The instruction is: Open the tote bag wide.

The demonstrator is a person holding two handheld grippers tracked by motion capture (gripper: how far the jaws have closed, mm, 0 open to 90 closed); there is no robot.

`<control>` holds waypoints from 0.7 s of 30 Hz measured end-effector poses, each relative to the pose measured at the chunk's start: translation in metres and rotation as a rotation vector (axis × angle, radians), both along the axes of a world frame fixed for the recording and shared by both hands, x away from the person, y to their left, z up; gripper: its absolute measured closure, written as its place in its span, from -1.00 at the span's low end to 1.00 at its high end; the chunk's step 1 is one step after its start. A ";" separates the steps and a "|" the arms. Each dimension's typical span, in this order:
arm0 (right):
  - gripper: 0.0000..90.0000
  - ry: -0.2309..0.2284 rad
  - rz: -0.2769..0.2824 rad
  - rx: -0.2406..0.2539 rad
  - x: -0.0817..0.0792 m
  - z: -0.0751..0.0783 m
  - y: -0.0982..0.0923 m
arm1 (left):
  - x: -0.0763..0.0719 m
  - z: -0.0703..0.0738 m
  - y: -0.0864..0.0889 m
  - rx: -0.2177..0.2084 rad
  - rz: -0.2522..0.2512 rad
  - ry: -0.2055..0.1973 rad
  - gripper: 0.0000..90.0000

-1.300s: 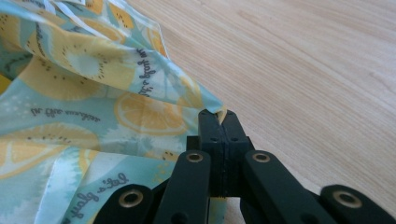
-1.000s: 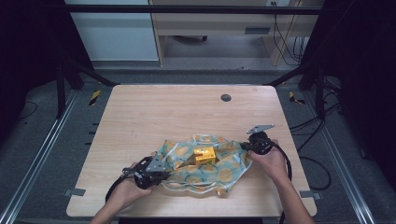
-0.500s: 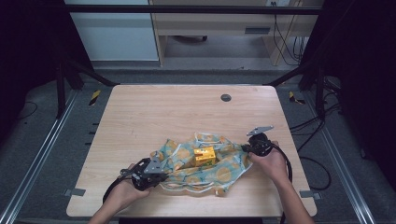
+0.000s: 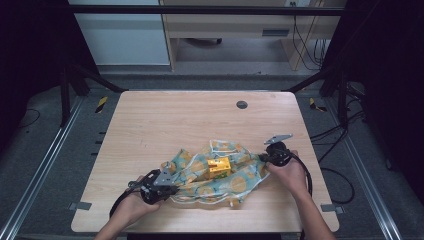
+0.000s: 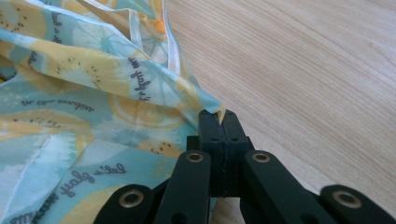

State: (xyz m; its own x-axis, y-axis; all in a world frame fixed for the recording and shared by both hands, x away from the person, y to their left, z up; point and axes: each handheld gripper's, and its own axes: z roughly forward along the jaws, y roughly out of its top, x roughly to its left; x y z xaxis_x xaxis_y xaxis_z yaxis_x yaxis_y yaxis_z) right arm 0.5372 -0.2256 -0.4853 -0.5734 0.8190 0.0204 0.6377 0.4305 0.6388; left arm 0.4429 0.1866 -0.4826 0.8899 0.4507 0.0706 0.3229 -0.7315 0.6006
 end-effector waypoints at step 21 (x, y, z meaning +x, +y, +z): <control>1.00 -0.022 -0.003 0.029 0.002 -0.008 -0.003 | 0.000 -0.003 0.001 -0.001 0.006 0.005 1.00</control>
